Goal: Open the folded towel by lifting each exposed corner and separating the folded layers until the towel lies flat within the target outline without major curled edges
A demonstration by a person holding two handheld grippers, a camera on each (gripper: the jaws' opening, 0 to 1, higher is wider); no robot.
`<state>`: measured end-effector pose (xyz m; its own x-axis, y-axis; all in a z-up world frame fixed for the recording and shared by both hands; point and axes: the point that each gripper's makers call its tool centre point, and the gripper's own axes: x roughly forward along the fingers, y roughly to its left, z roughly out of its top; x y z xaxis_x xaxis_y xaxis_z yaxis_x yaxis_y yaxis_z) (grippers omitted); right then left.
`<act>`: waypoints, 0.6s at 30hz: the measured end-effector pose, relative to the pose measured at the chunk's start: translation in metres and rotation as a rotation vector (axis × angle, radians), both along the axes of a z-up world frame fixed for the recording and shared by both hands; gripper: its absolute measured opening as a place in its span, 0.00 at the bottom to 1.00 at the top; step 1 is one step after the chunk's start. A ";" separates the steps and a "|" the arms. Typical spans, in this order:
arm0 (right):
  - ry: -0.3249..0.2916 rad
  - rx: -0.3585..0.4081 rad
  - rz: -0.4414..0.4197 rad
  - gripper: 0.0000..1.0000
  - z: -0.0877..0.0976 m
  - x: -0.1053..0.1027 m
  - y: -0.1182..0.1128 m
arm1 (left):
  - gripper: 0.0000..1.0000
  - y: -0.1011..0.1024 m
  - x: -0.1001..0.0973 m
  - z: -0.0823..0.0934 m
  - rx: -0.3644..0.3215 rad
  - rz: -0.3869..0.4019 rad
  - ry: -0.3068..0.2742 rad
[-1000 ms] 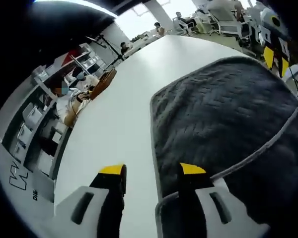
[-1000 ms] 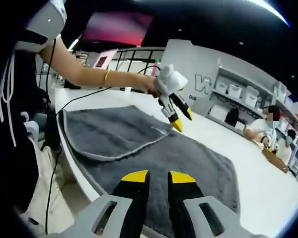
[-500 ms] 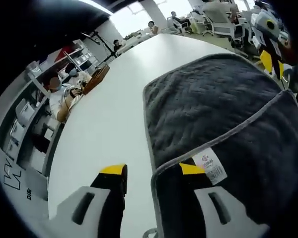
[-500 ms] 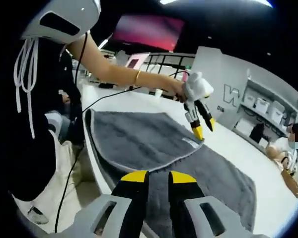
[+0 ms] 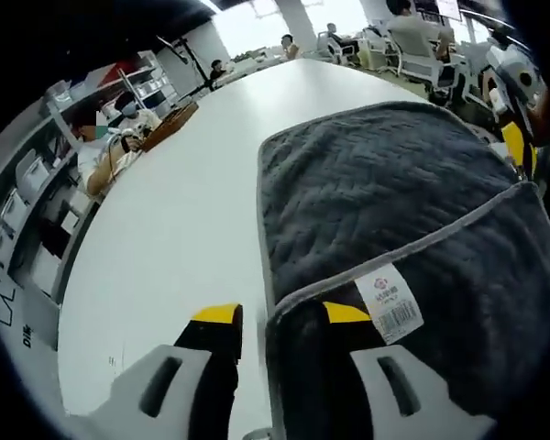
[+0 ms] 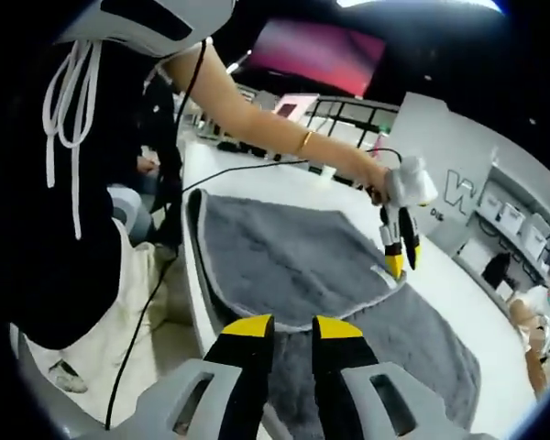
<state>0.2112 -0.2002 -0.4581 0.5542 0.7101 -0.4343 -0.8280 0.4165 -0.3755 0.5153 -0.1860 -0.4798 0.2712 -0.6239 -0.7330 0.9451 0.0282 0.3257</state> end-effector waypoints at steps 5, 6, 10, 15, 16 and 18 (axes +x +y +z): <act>0.008 -0.031 0.016 0.08 -0.005 -0.001 -0.001 | 0.29 0.000 -0.002 0.000 0.005 0.007 0.011; 0.008 -0.046 0.019 0.08 -0.006 -0.002 -0.003 | 0.29 0.000 -0.003 0.000 0.006 0.006 0.013; 0.006 -0.085 0.037 0.11 -0.006 -0.006 -0.009 | 0.28 0.001 -0.006 0.003 0.012 -0.006 0.009; -0.004 -0.138 0.083 0.11 -0.009 -0.008 -0.002 | 0.23 0.002 -0.010 0.003 0.021 -0.029 0.048; -0.008 -0.139 0.092 0.11 -0.009 -0.008 0.001 | 0.24 0.002 -0.010 0.002 0.028 -0.027 0.055; -0.006 -0.148 0.128 0.10 -0.011 -0.009 0.008 | 0.23 0.002 -0.010 -0.001 0.032 -0.025 0.067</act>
<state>0.2019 -0.1920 -0.4690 0.4665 0.7037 -0.5359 -0.8680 0.2478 -0.4303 0.5057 -0.1845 -0.4810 0.2049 -0.6056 -0.7689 0.9652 -0.0056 0.2616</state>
